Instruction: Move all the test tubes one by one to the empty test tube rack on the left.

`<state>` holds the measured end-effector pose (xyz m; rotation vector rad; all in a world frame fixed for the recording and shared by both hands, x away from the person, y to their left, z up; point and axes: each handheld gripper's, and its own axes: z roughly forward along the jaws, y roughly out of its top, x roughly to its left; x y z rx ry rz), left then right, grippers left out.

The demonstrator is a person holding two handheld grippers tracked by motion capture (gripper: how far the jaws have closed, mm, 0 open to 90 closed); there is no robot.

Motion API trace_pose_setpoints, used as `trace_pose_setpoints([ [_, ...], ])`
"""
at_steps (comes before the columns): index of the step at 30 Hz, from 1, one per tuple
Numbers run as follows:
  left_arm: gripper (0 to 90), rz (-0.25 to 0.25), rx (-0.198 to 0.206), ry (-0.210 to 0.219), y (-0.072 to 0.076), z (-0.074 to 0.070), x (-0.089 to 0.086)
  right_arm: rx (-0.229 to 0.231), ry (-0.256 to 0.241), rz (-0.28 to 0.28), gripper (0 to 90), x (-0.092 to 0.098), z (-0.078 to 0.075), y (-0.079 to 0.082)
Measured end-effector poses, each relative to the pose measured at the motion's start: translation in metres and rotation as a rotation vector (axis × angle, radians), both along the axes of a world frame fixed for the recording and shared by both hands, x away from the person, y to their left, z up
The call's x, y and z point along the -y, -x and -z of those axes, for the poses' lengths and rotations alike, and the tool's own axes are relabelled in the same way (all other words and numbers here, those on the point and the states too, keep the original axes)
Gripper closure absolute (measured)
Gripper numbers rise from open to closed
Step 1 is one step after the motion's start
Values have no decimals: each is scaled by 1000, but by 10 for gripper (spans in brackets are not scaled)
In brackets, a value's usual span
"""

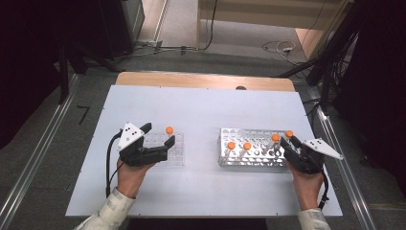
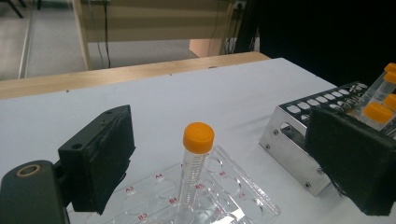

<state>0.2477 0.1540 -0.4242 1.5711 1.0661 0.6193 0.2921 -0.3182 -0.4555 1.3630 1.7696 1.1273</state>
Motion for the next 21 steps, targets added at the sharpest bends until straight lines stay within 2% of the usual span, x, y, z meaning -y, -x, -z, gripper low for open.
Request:
trace_pose_setpoints([
  [7,86,1,-2,-2,0,0,1,-15,9,9,605,-3,3,-8],
  [13,86,6,-6,-5,0,1,2,-17,21,10,703,-4,5,-11],
  [16,86,7,-8,-5,0,2,2,-15,21,9,716,-4,5,-11],
  [21,86,8,-7,-3,0,2,3,19,9,11,719,-4,-2,-7],
])
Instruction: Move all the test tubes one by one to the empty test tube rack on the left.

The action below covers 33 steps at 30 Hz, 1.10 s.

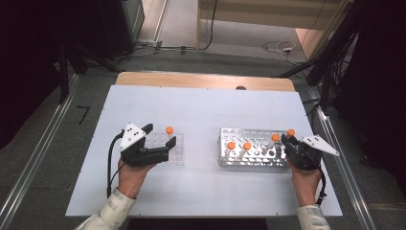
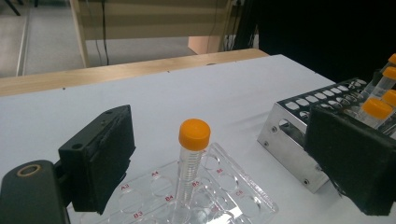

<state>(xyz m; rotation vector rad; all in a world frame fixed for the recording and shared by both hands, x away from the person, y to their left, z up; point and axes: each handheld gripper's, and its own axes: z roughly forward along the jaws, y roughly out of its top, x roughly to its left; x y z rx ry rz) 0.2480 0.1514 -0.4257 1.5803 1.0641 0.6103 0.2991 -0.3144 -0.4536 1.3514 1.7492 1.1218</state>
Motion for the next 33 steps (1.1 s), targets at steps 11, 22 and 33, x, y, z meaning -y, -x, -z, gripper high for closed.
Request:
trace_pose_setpoints([
  [11,93,6,4,5,1,-1,0,98,-41,-10,724,4,-34,23],
  [22,94,11,14,15,4,-4,0,74,-50,-99,724,-4,-42,58],
  [33,102,29,14,12,6,-5,4,25,-58,-245,724,-30,-33,79],
])
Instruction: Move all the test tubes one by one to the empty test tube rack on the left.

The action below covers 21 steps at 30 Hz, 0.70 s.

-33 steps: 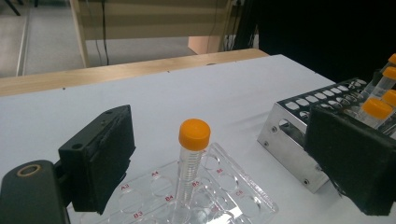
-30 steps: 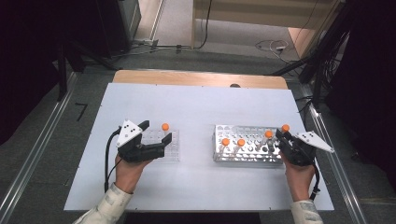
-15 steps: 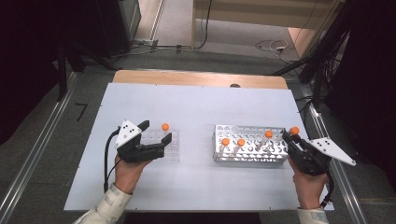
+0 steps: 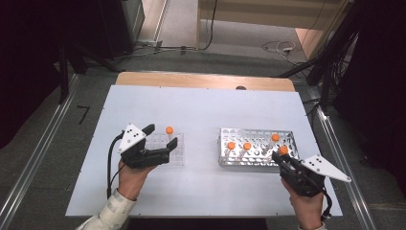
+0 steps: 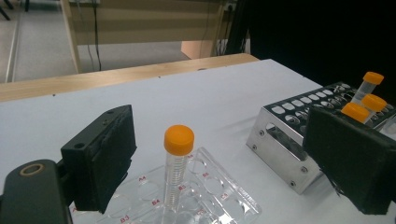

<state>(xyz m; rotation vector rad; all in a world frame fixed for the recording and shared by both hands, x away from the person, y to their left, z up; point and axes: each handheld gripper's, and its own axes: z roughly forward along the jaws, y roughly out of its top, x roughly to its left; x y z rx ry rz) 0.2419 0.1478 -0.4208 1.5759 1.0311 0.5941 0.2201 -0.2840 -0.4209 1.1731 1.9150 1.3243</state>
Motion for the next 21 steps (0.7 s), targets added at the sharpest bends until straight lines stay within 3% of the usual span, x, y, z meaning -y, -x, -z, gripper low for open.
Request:
trace_pose_setpoints([
  [12,105,26,7,-2,3,-1,8,-29,11,-145,724,-38,12,6],
  [21,120,60,12,-9,8,-1,18,-50,58,-258,724,-76,20,1],
])
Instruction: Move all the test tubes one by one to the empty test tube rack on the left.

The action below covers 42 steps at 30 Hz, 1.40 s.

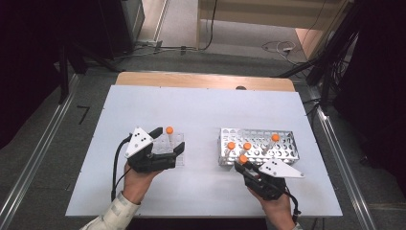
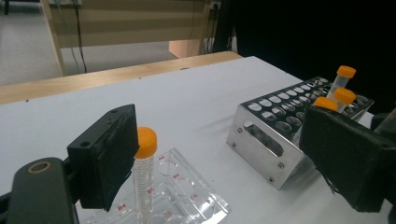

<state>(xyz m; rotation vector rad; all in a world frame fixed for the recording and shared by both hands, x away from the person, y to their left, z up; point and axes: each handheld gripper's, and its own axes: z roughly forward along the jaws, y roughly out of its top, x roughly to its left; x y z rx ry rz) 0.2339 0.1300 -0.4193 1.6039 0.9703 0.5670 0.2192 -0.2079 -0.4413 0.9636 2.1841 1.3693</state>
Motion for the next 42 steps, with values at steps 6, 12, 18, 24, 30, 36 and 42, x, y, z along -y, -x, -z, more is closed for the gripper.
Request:
trace_pose_setpoints([
  [6,149,52,12,6,5,-2,10,-5,29,-58,724,-22,5,-3],
  [12,200,129,25,5,14,-3,30,4,24,-86,724,-37,5,-7],
  [18,325,231,29,11,19,-1,47,8,24,-129,724,-57,5,-10],
  [24,468,289,19,-14,20,5,57,17,29,-169,724,-72,5,-9],
  [30,548,301,19,-34,21,8,60,19,27,-180,724,-79,5,-9],
  [36,635,288,23,-45,20,11,62,20,22,-183,724,-78,4,-9],
  [42,680,286,29,-59,21,13,63,16,22,-181,724,-78,4,-9],
])
